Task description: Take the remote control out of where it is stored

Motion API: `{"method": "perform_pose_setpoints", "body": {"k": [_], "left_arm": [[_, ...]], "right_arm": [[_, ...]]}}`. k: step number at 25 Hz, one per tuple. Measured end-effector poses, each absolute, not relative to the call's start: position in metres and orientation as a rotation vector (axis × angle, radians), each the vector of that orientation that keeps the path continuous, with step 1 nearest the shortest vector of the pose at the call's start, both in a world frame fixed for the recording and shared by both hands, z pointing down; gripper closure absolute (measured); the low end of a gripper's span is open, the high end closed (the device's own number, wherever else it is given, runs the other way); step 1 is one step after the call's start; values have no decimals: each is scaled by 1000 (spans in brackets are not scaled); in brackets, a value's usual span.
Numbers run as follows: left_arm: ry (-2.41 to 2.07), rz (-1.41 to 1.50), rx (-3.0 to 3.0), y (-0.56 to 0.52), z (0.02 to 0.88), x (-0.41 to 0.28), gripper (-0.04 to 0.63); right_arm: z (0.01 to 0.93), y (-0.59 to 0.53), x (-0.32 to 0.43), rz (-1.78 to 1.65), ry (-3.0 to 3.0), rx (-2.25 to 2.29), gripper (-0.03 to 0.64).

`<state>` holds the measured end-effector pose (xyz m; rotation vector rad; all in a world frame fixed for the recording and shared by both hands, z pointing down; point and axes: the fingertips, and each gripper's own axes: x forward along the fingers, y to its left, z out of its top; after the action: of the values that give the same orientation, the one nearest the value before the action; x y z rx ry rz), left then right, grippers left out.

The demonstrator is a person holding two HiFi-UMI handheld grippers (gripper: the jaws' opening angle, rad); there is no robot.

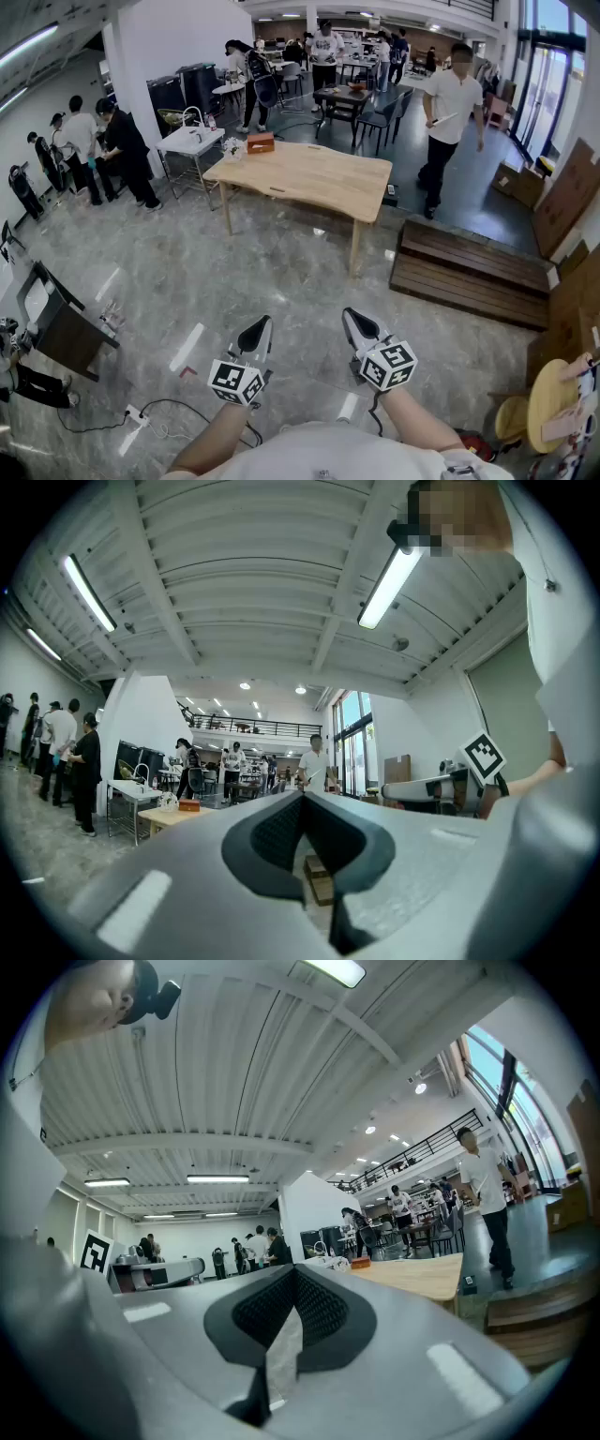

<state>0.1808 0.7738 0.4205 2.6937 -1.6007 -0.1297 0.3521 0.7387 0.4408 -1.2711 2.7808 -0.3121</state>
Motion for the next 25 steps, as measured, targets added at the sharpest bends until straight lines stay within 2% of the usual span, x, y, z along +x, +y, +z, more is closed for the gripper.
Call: {"method": "perform_pose_setpoints", "body": {"k": [25], "left_arm": [[-1552, -130, 2685, 767, 435, 127, 595]], "right_arm": [[449, 734, 300, -326, 2754, -1357, 589]]}}
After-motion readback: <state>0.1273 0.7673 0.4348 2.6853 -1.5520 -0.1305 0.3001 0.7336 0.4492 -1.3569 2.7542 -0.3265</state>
